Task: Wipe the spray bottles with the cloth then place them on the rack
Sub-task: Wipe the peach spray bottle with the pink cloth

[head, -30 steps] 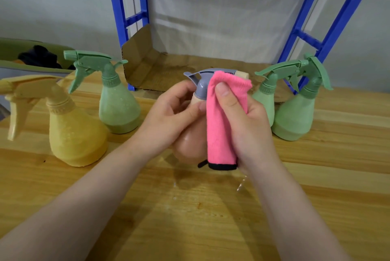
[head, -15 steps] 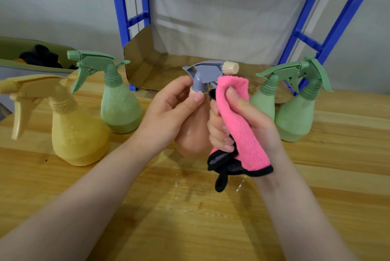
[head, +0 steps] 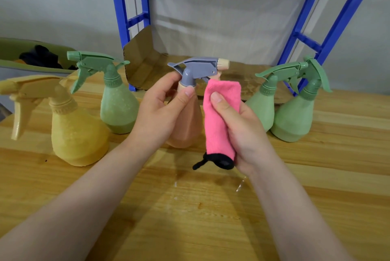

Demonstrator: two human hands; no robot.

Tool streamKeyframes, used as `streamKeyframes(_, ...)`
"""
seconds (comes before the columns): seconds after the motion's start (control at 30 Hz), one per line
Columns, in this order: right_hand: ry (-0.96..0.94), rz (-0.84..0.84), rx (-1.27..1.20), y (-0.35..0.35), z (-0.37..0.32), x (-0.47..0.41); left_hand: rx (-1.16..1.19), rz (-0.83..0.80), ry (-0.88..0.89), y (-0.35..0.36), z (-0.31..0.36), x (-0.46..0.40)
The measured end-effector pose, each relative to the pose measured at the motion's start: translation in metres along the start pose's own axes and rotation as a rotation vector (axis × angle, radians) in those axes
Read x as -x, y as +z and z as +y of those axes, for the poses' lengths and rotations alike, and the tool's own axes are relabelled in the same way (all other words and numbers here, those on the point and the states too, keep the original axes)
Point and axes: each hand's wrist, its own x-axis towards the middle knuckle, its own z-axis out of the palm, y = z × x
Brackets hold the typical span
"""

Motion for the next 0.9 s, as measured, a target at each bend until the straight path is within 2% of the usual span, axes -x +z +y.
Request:
streamKeyframes(0.07,-0.086,0.063,0.121,-0.002,0.007,-0.004,-0.044,0.018,0.010,0.000,-0.002,0.000)
streamKeyframes(0.2,-0.527,0.244,0.767,-0.017,0.018,-0.011,-0.093,0.065,0.034,0.001,-0.002,0.000)
streamKeyframes(0.33,-0.768,0.296,0.874,-0.030,0.016,-0.010,-0.202,0.095,0.081,-0.001,-0.002,0.002)
streamKeyframes(0.43,-0.865,0.321,0.785,-0.035,0.009,-0.010,-0.343,0.082,0.164,-0.004,-0.005,0.003)
streamKeyframes(0.5,-0.899,0.324,0.754,-0.035,0.006,-0.009,-0.466,0.001,0.300,-0.003,-0.006,0.004)
streamKeyframes(0.6,-0.853,0.251,0.770,-0.031,0.004,-0.007,-0.662,-0.156,0.456,0.000,-0.005,0.004)
streamKeyframes(0.73,-0.821,0.146,0.929,-0.029,0.003,-0.006,-0.744,-0.205,0.545,-0.001,-0.006,0.004)
streamKeyframes(0.9,-0.978,0.280,1.243,-0.028,0.008,-0.007,-0.787,-0.193,0.635,-0.003,-0.005,0.002)
